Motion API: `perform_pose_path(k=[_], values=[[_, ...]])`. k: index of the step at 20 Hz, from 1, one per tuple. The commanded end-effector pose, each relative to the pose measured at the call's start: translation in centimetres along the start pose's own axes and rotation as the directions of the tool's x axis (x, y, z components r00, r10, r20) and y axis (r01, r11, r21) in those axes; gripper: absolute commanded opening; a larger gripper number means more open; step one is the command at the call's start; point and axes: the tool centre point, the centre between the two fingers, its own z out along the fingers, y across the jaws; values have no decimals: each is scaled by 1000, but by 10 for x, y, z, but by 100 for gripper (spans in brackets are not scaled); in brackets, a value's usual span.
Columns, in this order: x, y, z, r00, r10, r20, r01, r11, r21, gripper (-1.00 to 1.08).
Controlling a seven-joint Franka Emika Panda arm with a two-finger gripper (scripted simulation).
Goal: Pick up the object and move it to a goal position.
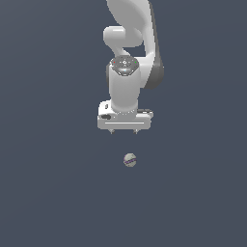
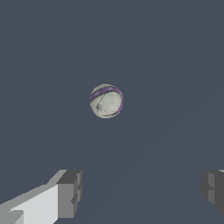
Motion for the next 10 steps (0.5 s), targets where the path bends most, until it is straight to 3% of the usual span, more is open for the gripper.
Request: perform_pose_path(k=[1,10], values=[[0,0,0,1000,0,0,0,1000,0,100],[0,-17,0,999,-40,1,40,999,-25,100]])
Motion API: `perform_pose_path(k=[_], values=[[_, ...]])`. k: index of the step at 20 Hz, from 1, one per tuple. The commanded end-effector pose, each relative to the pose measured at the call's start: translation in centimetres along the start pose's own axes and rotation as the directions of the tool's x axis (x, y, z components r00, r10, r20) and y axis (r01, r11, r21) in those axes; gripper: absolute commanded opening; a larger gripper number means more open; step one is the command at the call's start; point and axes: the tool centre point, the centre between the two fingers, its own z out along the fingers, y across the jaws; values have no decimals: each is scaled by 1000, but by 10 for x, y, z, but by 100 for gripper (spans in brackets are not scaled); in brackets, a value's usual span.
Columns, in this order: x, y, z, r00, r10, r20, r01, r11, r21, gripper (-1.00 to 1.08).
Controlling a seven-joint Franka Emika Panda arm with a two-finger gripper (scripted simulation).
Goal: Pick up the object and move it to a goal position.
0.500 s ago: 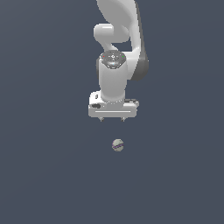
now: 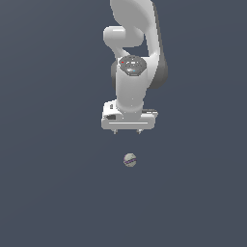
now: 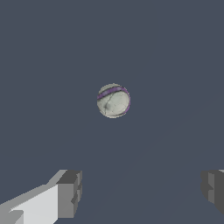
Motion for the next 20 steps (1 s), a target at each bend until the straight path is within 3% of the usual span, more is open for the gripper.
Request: perform_pose_path(k=[1,10,20], values=[[0,-4,0,1000,-9,0,9,1000,-6,100],[5,-4,5,1000,-15,0,15,1000,-4,100],[35,-9,38,998,-65,-1,65,998,7,100]])
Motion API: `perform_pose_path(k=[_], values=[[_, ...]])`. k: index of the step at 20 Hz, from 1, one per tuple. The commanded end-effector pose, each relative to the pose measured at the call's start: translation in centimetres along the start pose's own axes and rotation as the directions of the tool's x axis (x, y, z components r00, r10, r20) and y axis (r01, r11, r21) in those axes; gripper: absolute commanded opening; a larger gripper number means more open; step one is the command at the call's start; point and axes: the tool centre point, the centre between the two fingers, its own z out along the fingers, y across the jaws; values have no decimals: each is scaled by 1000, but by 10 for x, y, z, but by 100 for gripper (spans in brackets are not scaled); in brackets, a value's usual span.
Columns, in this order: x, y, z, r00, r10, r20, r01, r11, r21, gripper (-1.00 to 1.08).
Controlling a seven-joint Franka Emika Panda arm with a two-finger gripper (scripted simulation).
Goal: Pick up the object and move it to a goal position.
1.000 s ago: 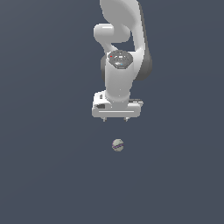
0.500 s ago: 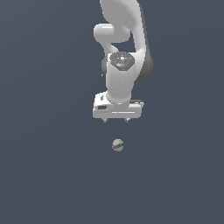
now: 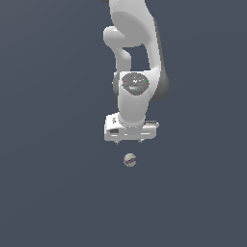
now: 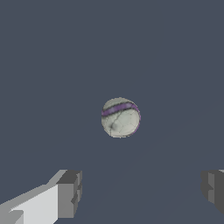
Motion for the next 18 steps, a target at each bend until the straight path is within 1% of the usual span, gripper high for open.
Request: perform_pose_path(k=[1,9,18], values=[[10,-1,13,1000,-17,0,17,1000,4,100],[32,-4,46,998,-59,-2,59,998,15,100],[37,-5,55,998,-68,-1,68,997,18,100]])
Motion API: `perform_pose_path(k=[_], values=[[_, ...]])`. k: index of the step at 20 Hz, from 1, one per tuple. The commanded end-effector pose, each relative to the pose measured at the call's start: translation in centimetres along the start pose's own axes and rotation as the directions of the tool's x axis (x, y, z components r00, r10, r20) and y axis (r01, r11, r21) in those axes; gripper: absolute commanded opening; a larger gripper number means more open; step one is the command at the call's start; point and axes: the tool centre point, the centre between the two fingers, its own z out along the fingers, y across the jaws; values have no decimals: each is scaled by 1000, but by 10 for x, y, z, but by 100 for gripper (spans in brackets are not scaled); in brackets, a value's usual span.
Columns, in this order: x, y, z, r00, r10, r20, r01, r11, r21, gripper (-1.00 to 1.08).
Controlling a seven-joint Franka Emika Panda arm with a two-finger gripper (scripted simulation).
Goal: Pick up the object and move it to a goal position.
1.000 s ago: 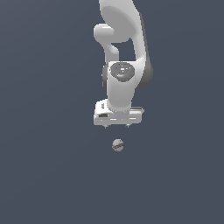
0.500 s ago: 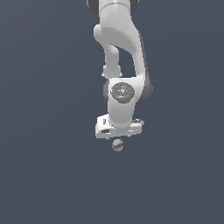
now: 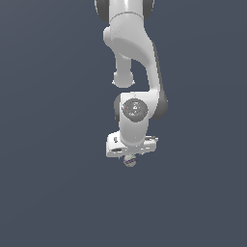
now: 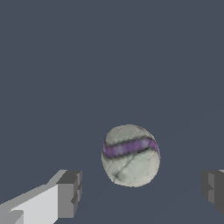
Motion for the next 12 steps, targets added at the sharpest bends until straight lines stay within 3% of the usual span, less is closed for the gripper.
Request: perform_pose_path(k=[1,12], values=[[0,0,1,1000,0,0,0,1000,0,100],[0,0,47,1000,-1,-1,1,1000,0,100]])
